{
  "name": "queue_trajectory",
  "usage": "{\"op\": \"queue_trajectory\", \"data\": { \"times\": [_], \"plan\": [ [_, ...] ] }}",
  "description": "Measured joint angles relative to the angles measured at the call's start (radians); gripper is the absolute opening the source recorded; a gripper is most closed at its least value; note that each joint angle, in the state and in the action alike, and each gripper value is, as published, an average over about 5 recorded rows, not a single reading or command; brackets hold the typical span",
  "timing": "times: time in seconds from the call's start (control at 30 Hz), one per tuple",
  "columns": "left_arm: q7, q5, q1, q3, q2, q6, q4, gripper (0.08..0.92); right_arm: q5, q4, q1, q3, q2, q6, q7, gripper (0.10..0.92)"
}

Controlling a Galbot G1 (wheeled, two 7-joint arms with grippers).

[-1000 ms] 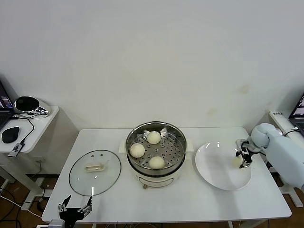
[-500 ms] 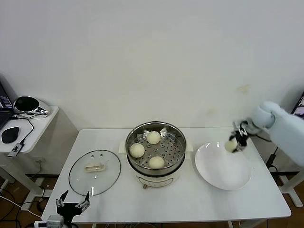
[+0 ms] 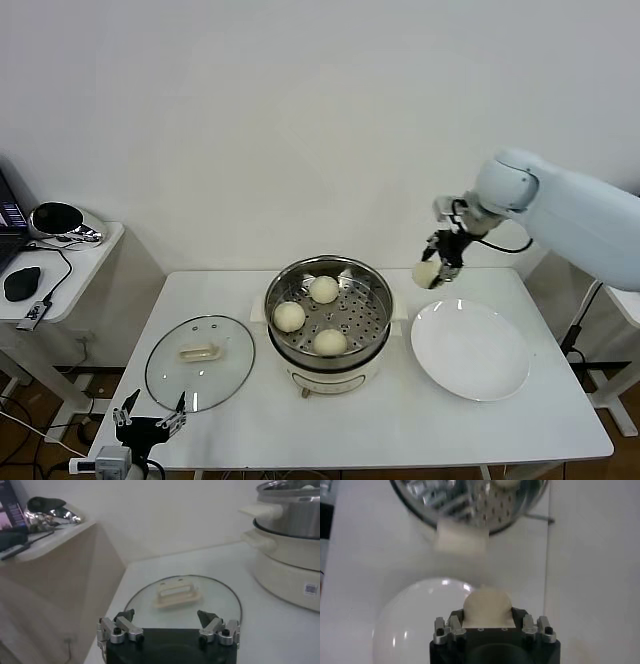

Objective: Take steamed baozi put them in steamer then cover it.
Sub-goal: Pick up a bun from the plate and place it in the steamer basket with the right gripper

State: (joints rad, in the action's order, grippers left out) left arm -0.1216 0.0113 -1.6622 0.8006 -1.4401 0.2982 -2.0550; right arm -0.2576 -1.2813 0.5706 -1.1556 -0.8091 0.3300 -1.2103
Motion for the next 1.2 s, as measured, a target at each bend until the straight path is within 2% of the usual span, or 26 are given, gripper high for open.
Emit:
{"op": "queue_trajectory", "data": {
  "times": [0.5, 1.2],
  "plan": [
    [0.0, -0.006, 0.008, 0.004, -0.008, 0.0, -0.013, 0.823, -0.139, -0.006, 0.088, -0.101, -0.157, 0.071, 0.013, 0.605],
    [0.002, -0.02, -0.005, 0.007, -0.012, -0.002, -0.03, 0.823, -0.082, 0.061, -0.042, -0.088, -0.304, 0.135, 0.066, 0.602]
  ]
}}
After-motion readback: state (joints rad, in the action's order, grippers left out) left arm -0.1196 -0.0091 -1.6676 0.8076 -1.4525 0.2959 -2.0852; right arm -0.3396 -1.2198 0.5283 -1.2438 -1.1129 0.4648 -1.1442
